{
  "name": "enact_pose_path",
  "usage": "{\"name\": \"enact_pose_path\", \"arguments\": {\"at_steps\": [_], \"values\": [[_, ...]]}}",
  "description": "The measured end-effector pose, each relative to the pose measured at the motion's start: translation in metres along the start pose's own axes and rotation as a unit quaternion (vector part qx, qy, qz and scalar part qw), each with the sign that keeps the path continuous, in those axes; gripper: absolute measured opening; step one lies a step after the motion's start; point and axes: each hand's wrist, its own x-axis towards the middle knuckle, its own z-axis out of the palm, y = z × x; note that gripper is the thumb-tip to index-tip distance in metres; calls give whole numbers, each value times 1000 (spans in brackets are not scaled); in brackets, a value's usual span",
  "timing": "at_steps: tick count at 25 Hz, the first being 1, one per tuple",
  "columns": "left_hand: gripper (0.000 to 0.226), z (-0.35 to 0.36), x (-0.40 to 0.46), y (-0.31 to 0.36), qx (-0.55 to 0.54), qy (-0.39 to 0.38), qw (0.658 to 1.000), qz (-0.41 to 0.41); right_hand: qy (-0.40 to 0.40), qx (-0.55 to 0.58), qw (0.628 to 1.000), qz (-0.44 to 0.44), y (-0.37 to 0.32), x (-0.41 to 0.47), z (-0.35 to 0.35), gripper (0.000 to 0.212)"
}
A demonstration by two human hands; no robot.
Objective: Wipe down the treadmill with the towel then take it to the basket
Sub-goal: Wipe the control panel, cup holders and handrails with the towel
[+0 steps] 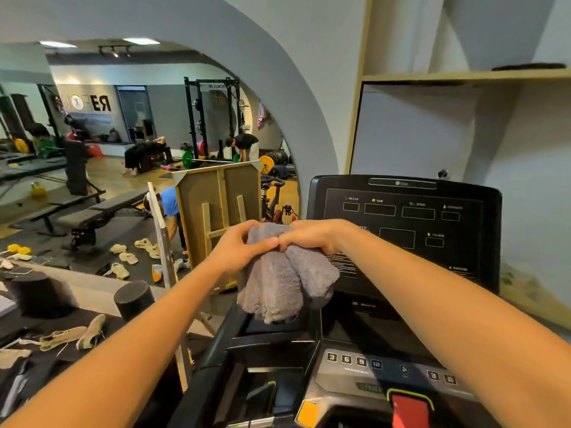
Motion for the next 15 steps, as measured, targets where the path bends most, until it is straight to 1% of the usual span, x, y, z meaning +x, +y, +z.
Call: {"name": "enact_pose_path", "arguments": {"at_steps": [4,7,8,11,15], "values": [[26,3,3,36,-18,32,999,30,32,-86,995,-48,-5,-31,-18,55],[24,2,4,53,13,42,998,49,75,-169,980,-78,3,-49,-27,62],[23,0,4,57,13,41,998,51,92,-190,973,-90,5,-56,-31,60],[17,-11,2,68,-12,40,998,53,124,-219,960,-121,6,-83,-46,36],[13,-16,-2,82,-55,29,995,72,137,-210,960,-127,4,-124,-62,25]]}}
